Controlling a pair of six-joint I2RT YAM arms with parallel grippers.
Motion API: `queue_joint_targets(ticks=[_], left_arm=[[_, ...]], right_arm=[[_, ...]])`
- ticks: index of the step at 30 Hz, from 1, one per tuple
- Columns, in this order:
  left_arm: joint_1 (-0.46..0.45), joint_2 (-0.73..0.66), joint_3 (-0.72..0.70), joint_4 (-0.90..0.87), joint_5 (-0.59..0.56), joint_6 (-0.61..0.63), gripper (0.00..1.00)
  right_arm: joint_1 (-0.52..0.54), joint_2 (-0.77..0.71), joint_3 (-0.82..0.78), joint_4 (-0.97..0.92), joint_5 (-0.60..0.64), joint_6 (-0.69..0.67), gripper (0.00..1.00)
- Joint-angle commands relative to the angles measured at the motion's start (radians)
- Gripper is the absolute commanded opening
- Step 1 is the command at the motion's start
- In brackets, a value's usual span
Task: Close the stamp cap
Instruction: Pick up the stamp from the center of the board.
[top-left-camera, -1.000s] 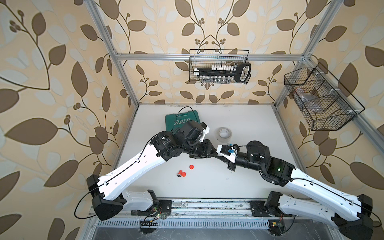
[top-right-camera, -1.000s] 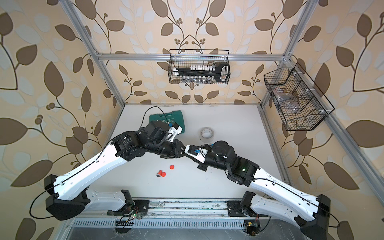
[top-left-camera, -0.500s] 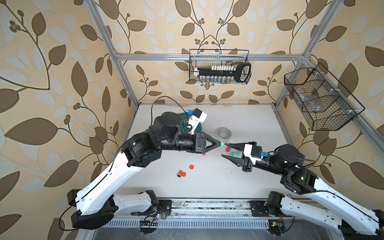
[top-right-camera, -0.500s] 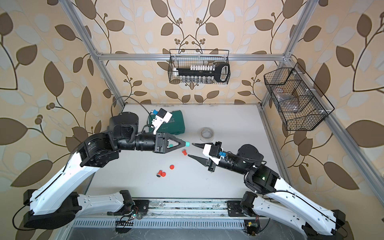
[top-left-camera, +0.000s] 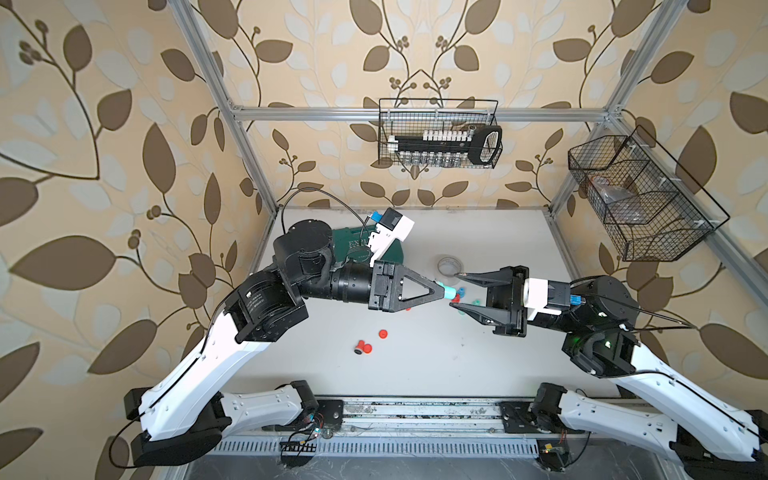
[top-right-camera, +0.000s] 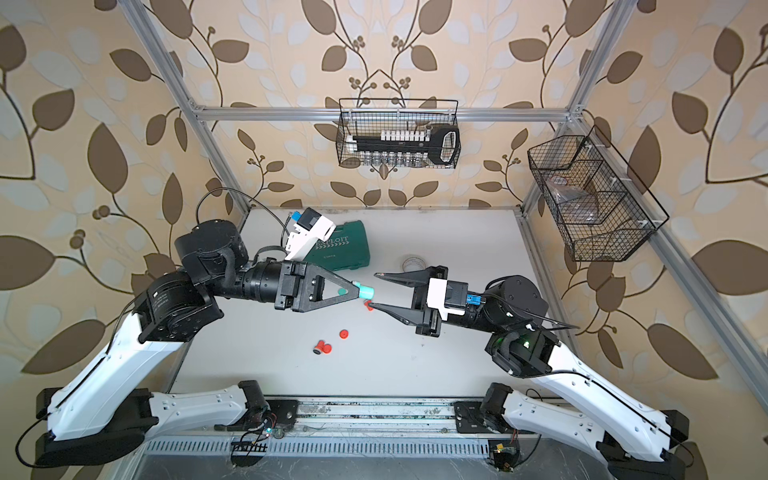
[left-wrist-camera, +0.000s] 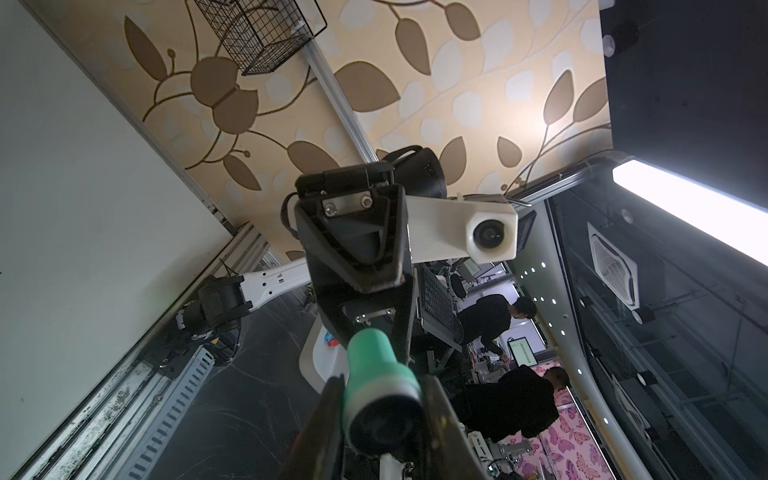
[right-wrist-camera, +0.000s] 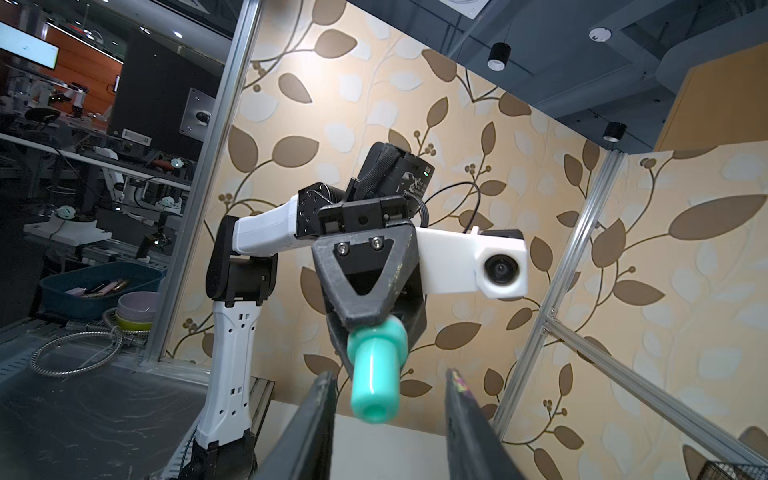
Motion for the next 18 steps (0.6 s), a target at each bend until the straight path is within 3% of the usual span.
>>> queue_joint_targets(ticks=[1,9,18], left_arm=[[-0.003,-0.020,0.020,0.073,0.046,-0.017,0.14],[-0.003,-0.013,0.021,0.084,0.059,-0.020,0.14],[-0.003,0.004,0.030,0.084,0.069,-0.021,0.14]], right_arm=[[0.002,0.032,0.042,0.059,-0.062,0.030,0.38],[0.003,0.060,0.053,0.074,-0.057,0.031,0.29],[0.005,0.070,0.055,0.078,-0.057,0.033,0.25]])
